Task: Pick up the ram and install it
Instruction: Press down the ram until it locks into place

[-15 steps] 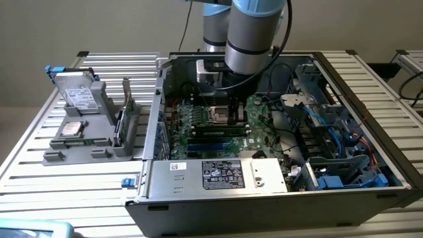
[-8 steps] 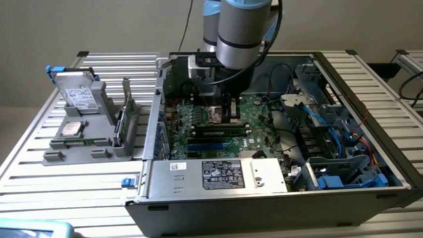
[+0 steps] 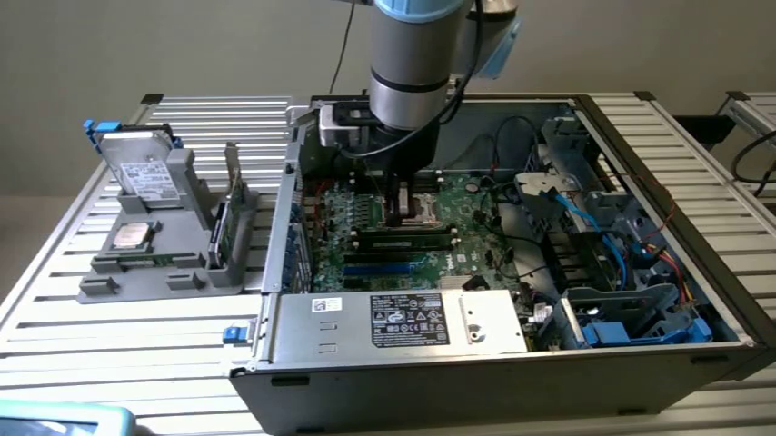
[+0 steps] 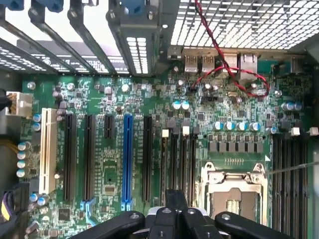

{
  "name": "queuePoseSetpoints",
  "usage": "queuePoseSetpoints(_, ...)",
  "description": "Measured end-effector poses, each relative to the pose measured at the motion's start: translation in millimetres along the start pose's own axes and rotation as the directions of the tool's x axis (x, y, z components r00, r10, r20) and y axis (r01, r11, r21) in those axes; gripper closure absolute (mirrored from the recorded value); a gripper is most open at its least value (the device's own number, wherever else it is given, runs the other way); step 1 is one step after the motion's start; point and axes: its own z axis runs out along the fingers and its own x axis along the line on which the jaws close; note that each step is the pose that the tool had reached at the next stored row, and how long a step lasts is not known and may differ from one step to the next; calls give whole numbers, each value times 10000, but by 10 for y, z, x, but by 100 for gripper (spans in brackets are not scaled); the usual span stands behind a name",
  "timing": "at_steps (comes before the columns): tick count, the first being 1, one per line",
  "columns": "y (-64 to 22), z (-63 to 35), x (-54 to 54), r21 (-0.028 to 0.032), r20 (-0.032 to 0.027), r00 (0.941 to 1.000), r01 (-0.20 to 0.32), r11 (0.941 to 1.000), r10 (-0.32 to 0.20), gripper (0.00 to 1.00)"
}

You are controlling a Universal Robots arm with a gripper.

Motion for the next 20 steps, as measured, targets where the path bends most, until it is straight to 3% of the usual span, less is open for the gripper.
queuePoseSetpoints(9, -1, 92, 78, -3, 1, 10000, 7, 10000, -7, 89)
queuePoseSetpoints(14, -5, 176, 85, 49, -2, 10000, 11, 10000, -11, 89)
queuePoseSetpoints(20, 1, 193, 85, 79, -36, 10000, 12, 10000, -12, 89)
